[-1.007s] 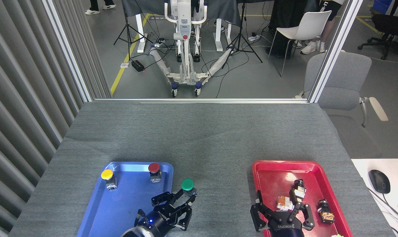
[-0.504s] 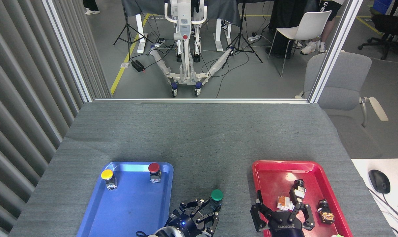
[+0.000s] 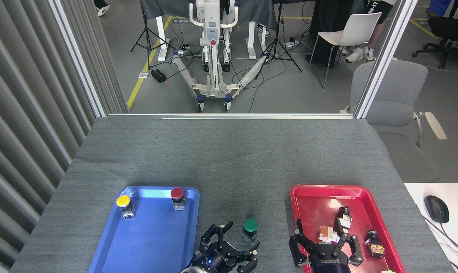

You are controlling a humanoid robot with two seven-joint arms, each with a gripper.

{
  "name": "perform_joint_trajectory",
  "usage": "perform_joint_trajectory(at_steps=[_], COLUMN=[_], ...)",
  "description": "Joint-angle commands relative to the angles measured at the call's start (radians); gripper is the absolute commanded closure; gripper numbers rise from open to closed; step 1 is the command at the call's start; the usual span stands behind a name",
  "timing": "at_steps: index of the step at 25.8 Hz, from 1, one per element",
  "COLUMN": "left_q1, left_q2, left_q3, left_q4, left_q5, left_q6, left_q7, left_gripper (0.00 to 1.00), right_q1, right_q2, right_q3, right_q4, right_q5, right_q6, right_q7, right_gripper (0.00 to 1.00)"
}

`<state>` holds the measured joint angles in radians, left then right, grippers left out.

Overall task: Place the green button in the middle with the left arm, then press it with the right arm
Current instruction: 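Release the green button and pull the left gripper back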

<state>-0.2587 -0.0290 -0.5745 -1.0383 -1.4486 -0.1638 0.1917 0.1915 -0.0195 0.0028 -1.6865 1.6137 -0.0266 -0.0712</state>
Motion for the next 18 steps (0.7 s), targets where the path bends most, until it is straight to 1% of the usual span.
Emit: perform_joint_trajectory(at_steps=[1, 3, 4, 6, 7, 9, 11, 13, 14, 16, 18], left_q1=[0.128, 0.205, 0.234, 0.302, 0.334, 0.352, 0.357, 0.355, 0.354, 0.351, 0.334], left_q2=[0.06, 0.063, 0.069, 0.089, 0.086, 0.055, 0.046, 0.049, 0.052, 0.057, 0.069], left_q3=[0.1, 0.218, 0.281, 0.41, 0.487, 0.594, 0.628, 0.637, 0.643, 0.66, 0.67], left_q4=[-0.154, -0.224, -0.272, -0.379, -0.417, -0.436, -0.433, -0.425, -0.421, -0.407, -0.387], left_q5=[0.002, -0.001, -0.003, -0.001, -0.001, -0.001, 0.002, 0.004, 0.005, 0.008, 0.01], left_q6=[0.063, 0.07, 0.063, 0.049, 0.044, 0.043, 0.041, 0.043, 0.043, 0.044, 0.043], left_q7=[-0.003, -0.015, -0.02, -0.023, -0.026, -0.029, -0.029, -0.029, -0.029, -0.029, -0.029], left_gripper=[0.01, 0.01, 0.01, 0.01, 0.01, 0.01, 0.01, 0.01, 0.01, 0.01, 0.01], right_q1=[0.0, 0.0, 0.0, -0.001, -0.001, -0.003, -0.011, -0.027, -0.034, -0.053, -0.075], right_q2=[0.004, 0.009, 0.015, 0.018, 0.018, 0.023, 0.026, 0.026, 0.026, 0.026, 0.027], right_q3=[0.008, 0.014, 0.02, 0.036, 0.043, 0.056, 0.068, 0.083, 0.091, 0.106, 0.129], right_q4=[0.005, 0.011, 0.013, 0.016, 0.019, 0.024, 0.03, 0.041, 0.051, 0.074, 0.106], right_q5=[0.0, 0.0, 0.0, 0.0, -0.002, -0.002, -0.003, -0.002, -0.002, 0.0, 0.002], right_q6=[-0.006, -0.009, -0.012, -0.012, -0.012, -0.012, -0.013, -0.013, -0.013, -0.012, -0.009], right_q7=[0.004, 0.007, 0.007, 0.007, 0.007, 0.007, 0.007, 0.008, 0.008, 0.008, 0.008], right_gripper=[0.0, 0.01, 0.03, 0.15, 0.24, 0.38, 0.59, 0.78, 0.85, 0.94, 0.99])
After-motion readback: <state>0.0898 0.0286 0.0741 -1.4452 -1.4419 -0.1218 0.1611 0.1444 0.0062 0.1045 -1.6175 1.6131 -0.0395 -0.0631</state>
